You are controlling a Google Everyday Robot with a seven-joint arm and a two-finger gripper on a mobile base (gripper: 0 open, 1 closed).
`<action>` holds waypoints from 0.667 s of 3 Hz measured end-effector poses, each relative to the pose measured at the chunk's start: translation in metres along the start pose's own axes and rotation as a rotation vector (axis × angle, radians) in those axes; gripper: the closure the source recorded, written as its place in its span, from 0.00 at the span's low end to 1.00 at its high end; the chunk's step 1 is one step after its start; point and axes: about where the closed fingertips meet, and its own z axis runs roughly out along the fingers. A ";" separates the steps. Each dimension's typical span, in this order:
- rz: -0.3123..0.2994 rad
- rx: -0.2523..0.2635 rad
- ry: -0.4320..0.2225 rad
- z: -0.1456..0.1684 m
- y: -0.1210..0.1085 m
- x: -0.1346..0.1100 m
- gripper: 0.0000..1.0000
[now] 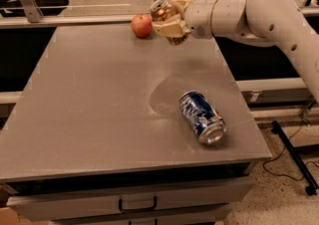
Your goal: Place orange can upright
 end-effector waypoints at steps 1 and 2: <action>-0.007 -0.035 -0.105 -0.003 -0.002 0.025 1.00; 0.000 -0.058 -0.192 -0.004 0.005 0.042 1.00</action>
Offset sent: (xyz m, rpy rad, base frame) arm 0.0014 -0.0262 -0.0593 0.2272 -0.0901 0.1752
